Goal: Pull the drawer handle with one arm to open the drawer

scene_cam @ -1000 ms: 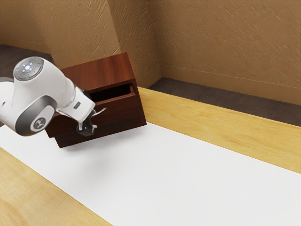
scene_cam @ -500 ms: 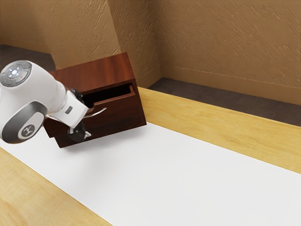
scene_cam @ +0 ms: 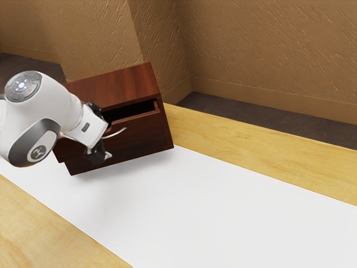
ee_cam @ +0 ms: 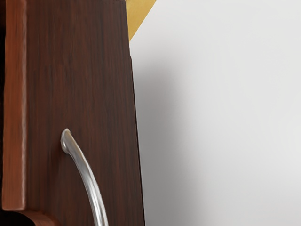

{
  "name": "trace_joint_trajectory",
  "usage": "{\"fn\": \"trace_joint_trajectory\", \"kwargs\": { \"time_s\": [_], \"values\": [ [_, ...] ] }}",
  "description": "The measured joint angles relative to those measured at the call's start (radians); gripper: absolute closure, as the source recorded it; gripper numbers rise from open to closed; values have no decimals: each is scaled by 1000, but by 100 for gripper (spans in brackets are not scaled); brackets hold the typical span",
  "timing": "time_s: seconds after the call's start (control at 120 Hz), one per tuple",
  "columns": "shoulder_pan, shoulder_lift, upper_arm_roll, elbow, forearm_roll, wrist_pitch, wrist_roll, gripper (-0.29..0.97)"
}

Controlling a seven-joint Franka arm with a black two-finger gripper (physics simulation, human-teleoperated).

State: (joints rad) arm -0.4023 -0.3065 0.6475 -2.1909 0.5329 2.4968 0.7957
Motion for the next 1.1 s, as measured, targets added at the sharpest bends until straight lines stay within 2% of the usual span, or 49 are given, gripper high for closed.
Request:
{"fn": "trace_joint_trajectory", "kwargs": {
  "time_s": [0.333,0.842,0.983,1.1],
  "values": [
    [-7,34,20,-12,-8,44,-13,0],
    [-15,23,20,-74,-3,89,-42,-2],
    [-14,15,4,-81,-12,92,-51,6],
    [-7,13,-11,-92,-18,94,-62,7]
  ]
}}
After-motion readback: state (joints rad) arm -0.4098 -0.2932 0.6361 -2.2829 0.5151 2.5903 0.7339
